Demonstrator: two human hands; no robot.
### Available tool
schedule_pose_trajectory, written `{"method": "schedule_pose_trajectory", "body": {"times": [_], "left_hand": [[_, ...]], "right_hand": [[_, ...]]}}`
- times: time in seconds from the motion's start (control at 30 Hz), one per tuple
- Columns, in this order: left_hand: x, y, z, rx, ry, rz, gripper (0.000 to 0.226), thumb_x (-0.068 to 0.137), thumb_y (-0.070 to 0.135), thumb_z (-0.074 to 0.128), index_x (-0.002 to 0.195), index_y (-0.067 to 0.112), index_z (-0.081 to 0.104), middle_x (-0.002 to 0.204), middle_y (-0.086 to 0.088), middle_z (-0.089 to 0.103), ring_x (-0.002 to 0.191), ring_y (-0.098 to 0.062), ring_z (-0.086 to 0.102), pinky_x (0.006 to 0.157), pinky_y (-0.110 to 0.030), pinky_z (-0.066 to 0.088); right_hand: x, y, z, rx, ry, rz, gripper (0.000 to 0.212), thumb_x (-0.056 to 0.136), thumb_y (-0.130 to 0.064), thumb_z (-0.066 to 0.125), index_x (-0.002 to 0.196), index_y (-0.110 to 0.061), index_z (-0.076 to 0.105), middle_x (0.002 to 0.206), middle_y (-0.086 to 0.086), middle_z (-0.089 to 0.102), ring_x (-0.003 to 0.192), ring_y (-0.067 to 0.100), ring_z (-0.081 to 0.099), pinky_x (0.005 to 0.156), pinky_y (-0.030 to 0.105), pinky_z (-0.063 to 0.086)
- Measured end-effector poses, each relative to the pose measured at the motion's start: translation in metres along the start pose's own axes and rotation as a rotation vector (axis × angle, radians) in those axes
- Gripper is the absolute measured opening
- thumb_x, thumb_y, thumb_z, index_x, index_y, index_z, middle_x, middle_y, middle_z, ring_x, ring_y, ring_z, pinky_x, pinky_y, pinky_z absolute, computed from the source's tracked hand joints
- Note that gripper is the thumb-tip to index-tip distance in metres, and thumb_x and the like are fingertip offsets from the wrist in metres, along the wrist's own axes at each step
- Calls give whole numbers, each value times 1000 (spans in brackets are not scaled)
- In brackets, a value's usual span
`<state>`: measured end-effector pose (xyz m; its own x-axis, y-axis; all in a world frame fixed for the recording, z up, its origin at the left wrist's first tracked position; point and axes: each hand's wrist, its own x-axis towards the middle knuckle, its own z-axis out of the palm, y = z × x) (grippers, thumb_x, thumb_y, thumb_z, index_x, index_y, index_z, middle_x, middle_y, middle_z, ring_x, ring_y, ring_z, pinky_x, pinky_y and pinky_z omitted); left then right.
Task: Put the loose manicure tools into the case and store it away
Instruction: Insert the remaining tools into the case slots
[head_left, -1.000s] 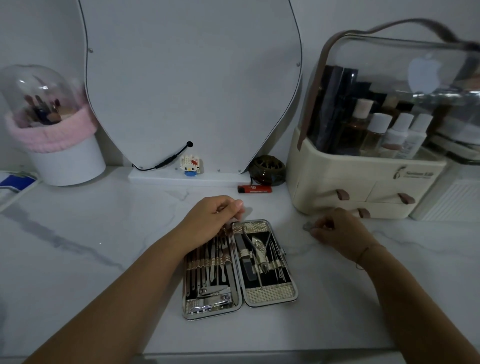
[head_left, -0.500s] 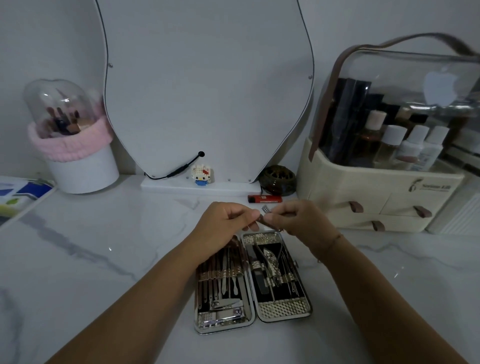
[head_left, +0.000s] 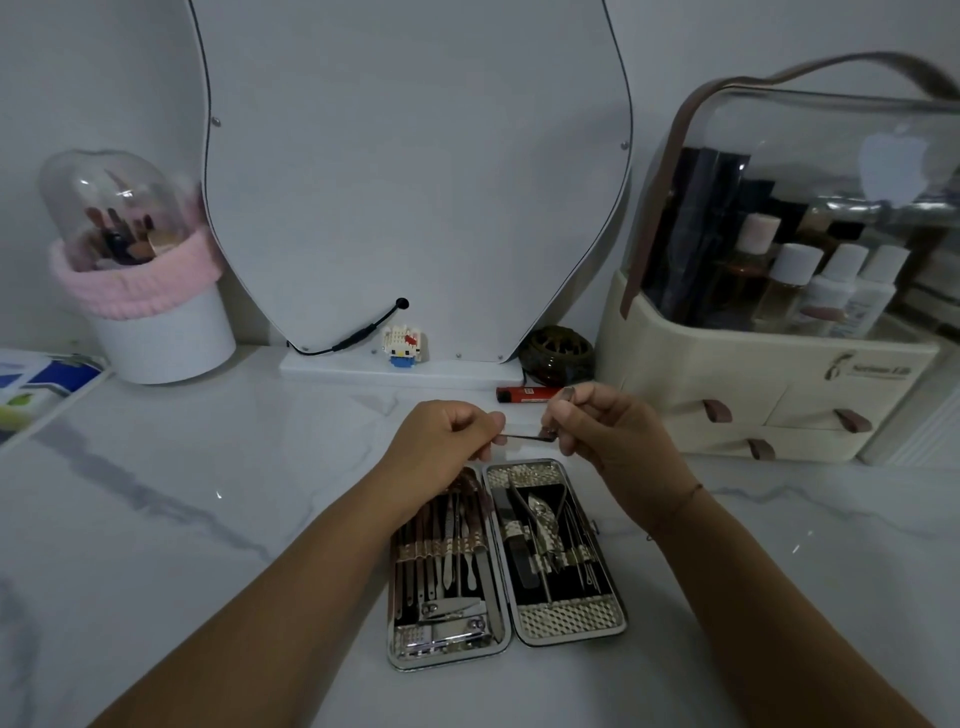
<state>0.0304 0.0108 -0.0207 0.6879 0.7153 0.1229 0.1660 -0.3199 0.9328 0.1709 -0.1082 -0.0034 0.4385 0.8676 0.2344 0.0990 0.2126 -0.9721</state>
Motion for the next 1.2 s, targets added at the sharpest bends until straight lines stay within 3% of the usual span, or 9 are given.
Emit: {"method": "schedule_pose_trajectory", "body": {"times": [0.1,0.2,0.27,0.37,0.6,0.8,1.03,1.2], "left_hand": [[-1,1,-1,-47,-2,-46,30,90,32,59,63,24,71,53,9,62,54,0,56,62,-16,42],[-1,0,-2,-101,-15,-64,28,91,31,57,70,18,71,53,10,60,51,3,52,60,-15,40],[-1,0,-3,-89,-17,-42,29,91,31,56,71,16,71,57,9,60,54,2,53,65,-18,43],[0,-4,-2,-49,-26,7,26,90,31,58,70,21,71,64,4,63,62,-5,56,76,-26,47],[-1,-7,2,35,-82,64,22,89,36,57,76,26,71,68,12,67,68,0,60,73,-20,45],[2,-10,-4,140,-57,8,34,91,46,47,96,23,71,95,8,70,91,-5,61,76,-21,45],[1,-13,-4,204,-125,-24,41,92,50,43,97,24,74,100,0,72,94,-14,65,79,-18,44],[2,-16,-4,223,-135,-47,41,91,53,44,93,27,75,103,-13,72,100,-25,64,78,-22,42]], "right_hand": [[0,2,-1,-12,-18,-32,12,85,-6,57,76,-9,63,67,3,63,62,15,52,69,28,46],[0,3,-1,2,27,-54,13,81,-15,61,85,-3,65,72,6,63,67,16,54,70,26,48],[1,5,-4,42,96,-43,23,79,-18,60,94,-2,66,77,9,65,74,18,58,73,20,53],[2,7,-9,31,161,6,19,88,-15,53,100,-11,67,76,7,64,75,17,58,75,20,54],[3,7,-8,-184,154,-13,28,96,-13,38,88,-6,63,64,7,57,49,10,47,48,17,42],[3,14,-25,-483,300,71,27,94,-14,40,80,-11,62,61,4,60,46,6,50,49,16,43],[4,21,-20,-500,385,172,26,89,-7,41,78,-7,64,57,7,61,34,2,48,38,11,40],[4,19,-20,-466,335,201,20,89,-11,48,76,-10,63,55,6,62,35,5,51,40,15,39]]}}
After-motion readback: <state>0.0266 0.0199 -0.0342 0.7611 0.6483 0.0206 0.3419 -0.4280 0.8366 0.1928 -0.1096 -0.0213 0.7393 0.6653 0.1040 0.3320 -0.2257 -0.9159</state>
